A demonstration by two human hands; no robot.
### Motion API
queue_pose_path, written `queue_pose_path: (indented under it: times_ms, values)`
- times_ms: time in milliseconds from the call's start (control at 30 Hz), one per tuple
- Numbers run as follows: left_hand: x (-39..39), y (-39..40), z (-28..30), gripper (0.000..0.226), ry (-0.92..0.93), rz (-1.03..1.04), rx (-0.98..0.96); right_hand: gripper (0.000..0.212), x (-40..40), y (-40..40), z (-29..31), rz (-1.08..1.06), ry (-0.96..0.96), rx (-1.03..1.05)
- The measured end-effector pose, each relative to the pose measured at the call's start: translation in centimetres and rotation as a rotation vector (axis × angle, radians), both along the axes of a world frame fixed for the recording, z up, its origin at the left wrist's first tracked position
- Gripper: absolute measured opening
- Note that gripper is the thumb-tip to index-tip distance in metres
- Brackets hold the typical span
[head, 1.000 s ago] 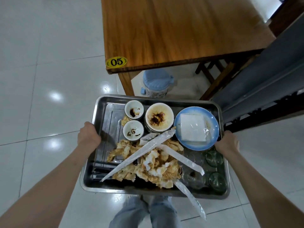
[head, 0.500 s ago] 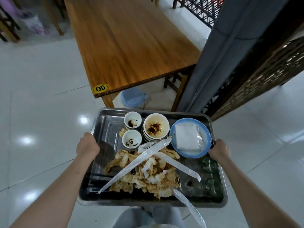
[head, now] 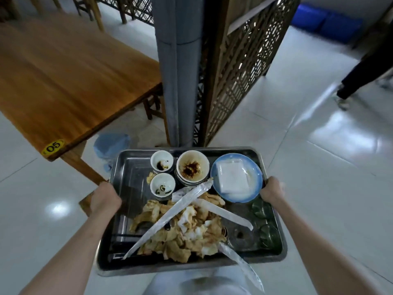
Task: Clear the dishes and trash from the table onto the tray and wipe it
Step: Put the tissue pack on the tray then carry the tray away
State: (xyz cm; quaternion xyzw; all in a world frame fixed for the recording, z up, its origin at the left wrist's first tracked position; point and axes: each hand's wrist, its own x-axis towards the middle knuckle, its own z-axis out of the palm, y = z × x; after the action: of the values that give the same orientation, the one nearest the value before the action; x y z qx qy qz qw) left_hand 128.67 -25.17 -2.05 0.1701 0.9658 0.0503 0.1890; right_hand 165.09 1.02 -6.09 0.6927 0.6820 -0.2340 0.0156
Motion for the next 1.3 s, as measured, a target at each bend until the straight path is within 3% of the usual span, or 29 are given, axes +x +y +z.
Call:
queue_pose_path:
  times_ms: [333, 667, 900, 1300]
  values:
    - [10.8, 10.5, 2.0, 0.032, -0.055, -0.179, -0.041, 0.016, 16.1, 1.7, 3.1, -0.195, -0.058, -0.071]
    - [24.9, 23.0, 3.0, 0.038, -0.044, -0.291, -0.072, 0.019, 31.3, 9.6, 5.6, -0.267, -0.104, -0.087]
    - [31.0, 34.3, 4.4, 0.036, -0.015, -0.381, -0.045, 0.007, 37.9, 17.6, 7.9, -0.343, -0.117, -0.07]
    - [33.4, 61.0, 7.5, 0.039, 0.0, -0.56, 0.024, 0.016, 41.5, 37.8, 9.7, -0.48, -0.112, -0.008]
